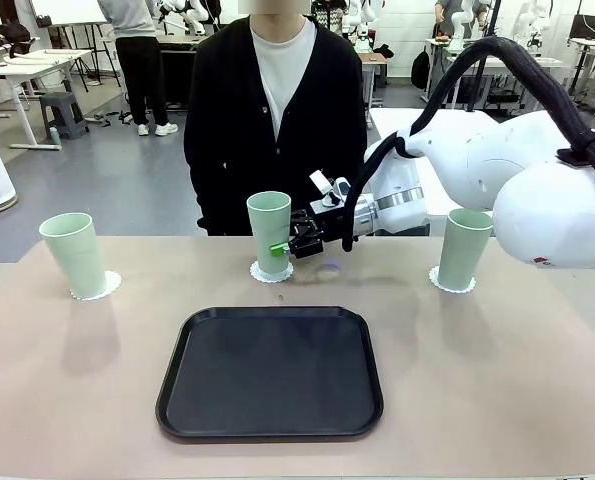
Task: Place coasters on the table and set cups on them.
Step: Take one Reusable plastic cup from the Flat Tray and place it on a coaster set by the human.
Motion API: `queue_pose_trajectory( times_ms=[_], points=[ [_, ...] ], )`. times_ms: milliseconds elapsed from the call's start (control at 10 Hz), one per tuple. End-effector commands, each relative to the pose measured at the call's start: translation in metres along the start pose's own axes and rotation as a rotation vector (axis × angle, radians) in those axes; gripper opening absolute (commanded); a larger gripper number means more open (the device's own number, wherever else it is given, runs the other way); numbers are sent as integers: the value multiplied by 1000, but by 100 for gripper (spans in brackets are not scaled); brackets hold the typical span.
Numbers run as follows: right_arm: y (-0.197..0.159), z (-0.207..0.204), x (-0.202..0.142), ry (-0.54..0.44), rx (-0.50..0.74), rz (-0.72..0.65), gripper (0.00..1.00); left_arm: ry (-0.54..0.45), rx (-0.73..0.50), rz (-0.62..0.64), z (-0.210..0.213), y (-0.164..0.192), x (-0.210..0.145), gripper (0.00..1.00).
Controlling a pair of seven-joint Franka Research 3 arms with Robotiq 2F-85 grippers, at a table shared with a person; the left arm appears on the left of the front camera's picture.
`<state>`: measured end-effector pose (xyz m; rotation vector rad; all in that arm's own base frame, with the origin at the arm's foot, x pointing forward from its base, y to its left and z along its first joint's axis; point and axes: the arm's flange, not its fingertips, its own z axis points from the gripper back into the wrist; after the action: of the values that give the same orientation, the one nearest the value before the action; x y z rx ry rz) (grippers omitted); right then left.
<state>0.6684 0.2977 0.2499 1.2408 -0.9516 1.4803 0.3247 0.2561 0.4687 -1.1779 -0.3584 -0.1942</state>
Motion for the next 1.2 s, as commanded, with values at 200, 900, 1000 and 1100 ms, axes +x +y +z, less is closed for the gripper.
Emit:
queue_pose_trajectory(
  times_ms=[200,900,1000,1100],
  points=[
    [-15,-5,-1,8,14,-41,83,1,-6,-3,2,-2,-1,100],
    [-14,-6,-9,4,26,-60,83,1,-6,-3,2,-2,-1,100],
    [-14,-7,-10,10,27,-60,83,1,-6,-3,2,-2,-1,100],
    [-14,-6,-10,15,28,-58,83,1,-6,-3,2,-2,-1,100]
  ],
)
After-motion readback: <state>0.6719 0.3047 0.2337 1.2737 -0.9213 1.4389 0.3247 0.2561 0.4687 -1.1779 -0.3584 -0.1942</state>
